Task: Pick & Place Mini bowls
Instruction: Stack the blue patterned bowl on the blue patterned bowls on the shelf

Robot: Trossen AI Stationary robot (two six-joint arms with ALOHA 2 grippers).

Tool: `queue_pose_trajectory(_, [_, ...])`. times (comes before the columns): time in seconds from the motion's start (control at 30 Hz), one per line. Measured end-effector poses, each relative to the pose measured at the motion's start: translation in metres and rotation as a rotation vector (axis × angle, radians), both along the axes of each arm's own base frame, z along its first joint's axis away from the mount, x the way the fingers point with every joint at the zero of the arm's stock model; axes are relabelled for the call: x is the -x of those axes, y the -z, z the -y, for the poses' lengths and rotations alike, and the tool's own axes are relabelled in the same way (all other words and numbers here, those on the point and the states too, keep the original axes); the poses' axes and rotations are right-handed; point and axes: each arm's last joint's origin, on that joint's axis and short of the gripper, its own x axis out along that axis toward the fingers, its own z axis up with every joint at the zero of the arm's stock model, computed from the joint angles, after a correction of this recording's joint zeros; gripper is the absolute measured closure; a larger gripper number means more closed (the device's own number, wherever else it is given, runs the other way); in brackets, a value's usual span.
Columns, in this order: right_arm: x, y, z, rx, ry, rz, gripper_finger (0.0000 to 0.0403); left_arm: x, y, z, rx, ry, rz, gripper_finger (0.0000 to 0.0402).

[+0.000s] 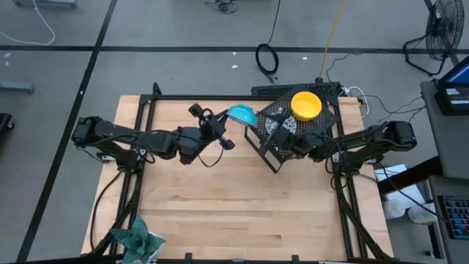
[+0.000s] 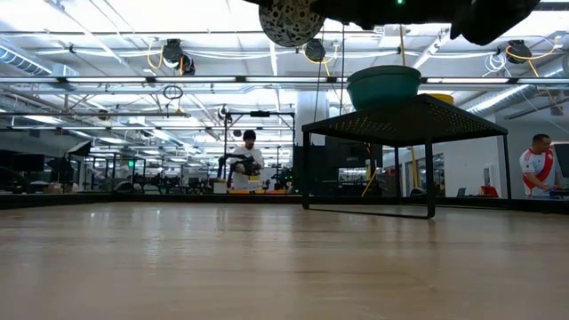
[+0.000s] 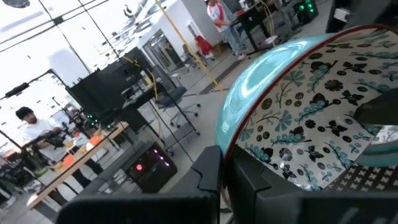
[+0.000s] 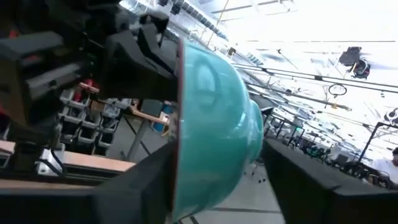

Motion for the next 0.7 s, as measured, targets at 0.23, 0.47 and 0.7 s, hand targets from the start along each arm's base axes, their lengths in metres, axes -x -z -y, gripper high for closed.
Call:
queue_pose_trajectory(0.23, [0.002,-0.005,0.001,0.038,0.045,0.017,0.0335,0.0,0.0,0.0,0.046,0.006,0.055,0.0377])
queue_pose_trajectory(0.47, [0.006,-0.008,0.003,0.082,0.111,-0.012,0.0391,-0.002,0.005,0.004,0.232,0.087,0.197,0.0307])
queue_pose_trajectory(0.7, [0.015,-0.018,0.005,0.062,0.08,-0.096,0.0401,-0.002,0.012,0.02,0.294,0.262,0.123,0.0247])
